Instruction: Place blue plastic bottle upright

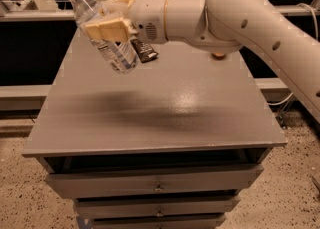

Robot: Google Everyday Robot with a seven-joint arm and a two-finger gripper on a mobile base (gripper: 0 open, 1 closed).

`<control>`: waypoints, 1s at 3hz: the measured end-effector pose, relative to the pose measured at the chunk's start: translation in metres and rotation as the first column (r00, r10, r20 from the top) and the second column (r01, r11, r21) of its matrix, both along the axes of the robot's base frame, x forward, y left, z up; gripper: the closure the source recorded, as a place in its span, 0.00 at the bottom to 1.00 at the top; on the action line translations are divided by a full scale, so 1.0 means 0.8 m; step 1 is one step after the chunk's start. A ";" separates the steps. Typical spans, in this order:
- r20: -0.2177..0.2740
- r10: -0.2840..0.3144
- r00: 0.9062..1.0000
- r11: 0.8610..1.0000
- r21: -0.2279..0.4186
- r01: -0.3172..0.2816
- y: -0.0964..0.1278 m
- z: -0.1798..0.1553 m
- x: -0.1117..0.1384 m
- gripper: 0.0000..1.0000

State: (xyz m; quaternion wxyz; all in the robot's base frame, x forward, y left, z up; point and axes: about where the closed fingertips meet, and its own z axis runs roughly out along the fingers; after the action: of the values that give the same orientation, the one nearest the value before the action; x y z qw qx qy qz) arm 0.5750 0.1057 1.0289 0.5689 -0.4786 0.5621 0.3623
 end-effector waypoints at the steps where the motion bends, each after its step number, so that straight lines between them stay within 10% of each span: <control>1: 0.056 -0.004 0.998 0.993 0.116 -0.002 -0.002 -0.006 -0.007 1.00; 3: 0.040 -0.010 0.999 0.954 0.298 -0.002 -0.013 -0.042 -0.019 1.00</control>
Offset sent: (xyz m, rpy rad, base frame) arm -0.0148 -0.0237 -0.0341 0.3917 -0.0670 -0.0234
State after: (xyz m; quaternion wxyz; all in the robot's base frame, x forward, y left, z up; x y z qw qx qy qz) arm 0.5598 0.0953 0.9952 0.6468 -0.3935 0.4901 0.4320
